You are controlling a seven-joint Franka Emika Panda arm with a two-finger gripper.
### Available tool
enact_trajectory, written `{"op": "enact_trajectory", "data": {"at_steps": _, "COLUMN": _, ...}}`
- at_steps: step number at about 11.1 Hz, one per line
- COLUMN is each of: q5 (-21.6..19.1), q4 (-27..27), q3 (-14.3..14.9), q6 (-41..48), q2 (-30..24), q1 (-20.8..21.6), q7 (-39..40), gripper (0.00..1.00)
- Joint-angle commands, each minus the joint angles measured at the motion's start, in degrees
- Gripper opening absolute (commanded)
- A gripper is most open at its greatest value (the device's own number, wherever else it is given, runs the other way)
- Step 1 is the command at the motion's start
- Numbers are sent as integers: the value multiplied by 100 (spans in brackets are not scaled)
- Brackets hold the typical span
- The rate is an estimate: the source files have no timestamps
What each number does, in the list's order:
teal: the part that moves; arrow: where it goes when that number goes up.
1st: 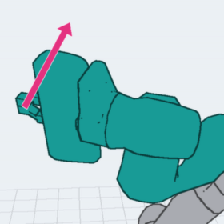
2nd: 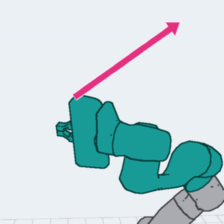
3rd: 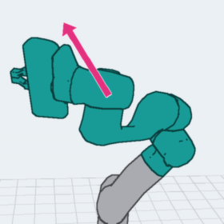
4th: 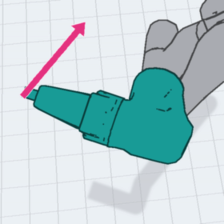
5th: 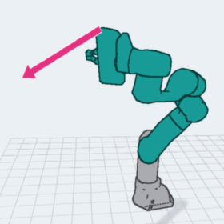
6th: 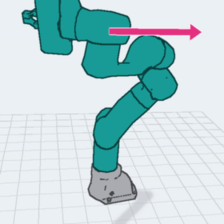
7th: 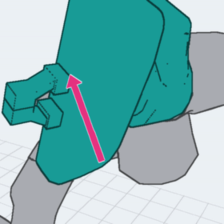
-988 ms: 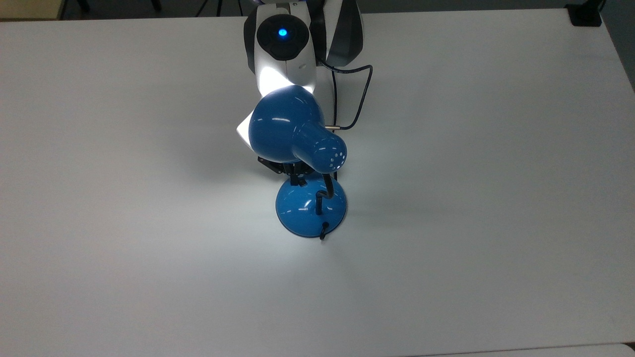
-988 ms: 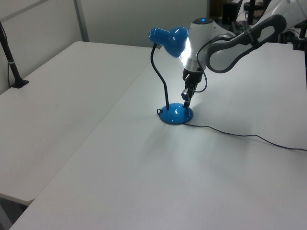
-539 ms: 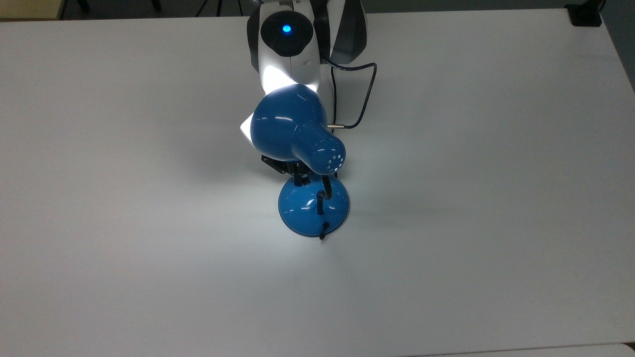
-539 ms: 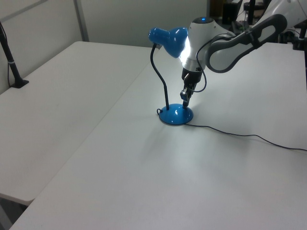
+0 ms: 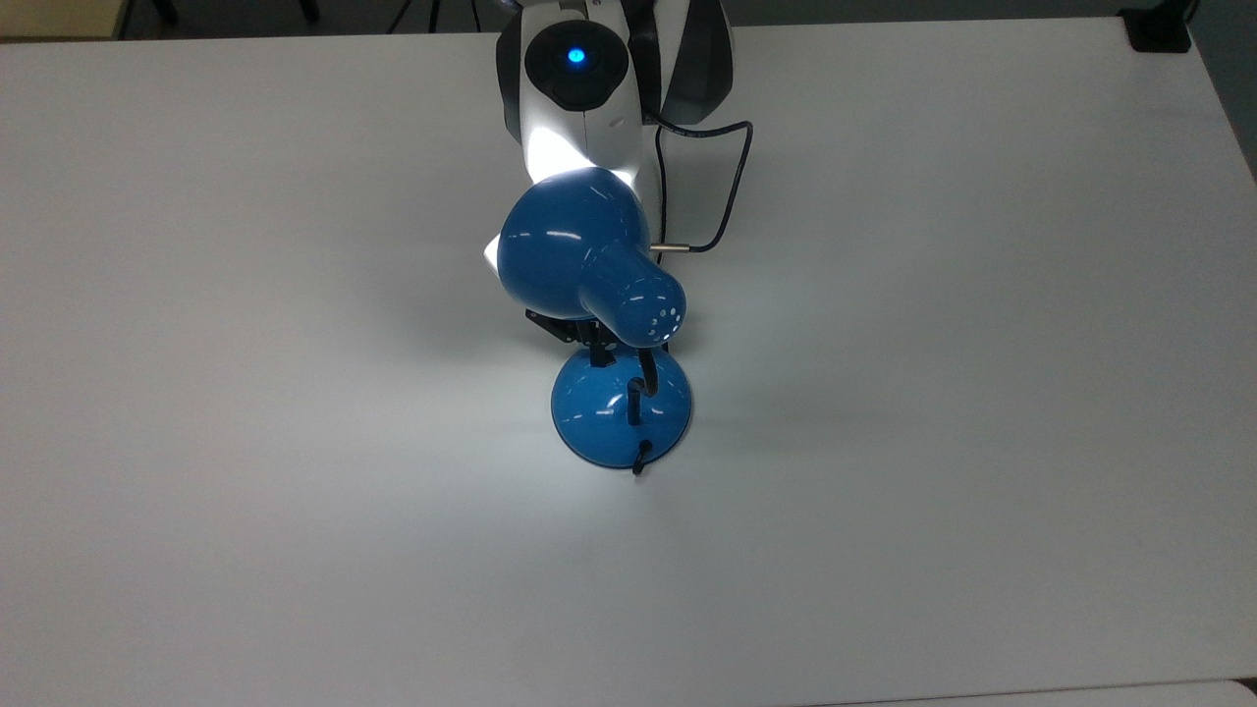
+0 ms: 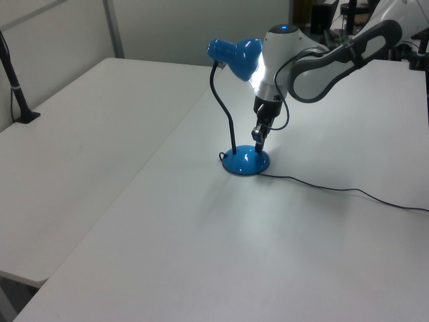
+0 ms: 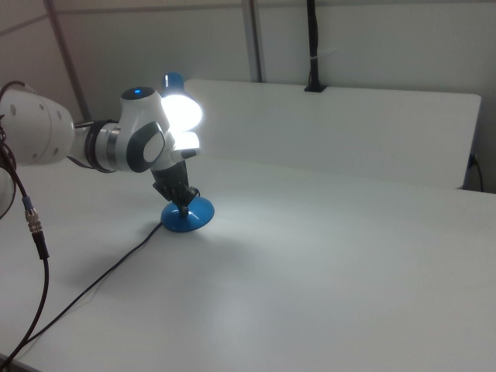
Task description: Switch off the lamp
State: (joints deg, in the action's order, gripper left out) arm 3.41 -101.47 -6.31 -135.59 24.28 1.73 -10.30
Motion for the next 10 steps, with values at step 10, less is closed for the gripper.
{"op": "enact_trajectory", "data": {"at_steps": 10, "q5": 274, "q4": -699, "q3": -37, "q6": 1083, "q2": -519, "q1": -129, "q7": 193, "gripper": 0}}
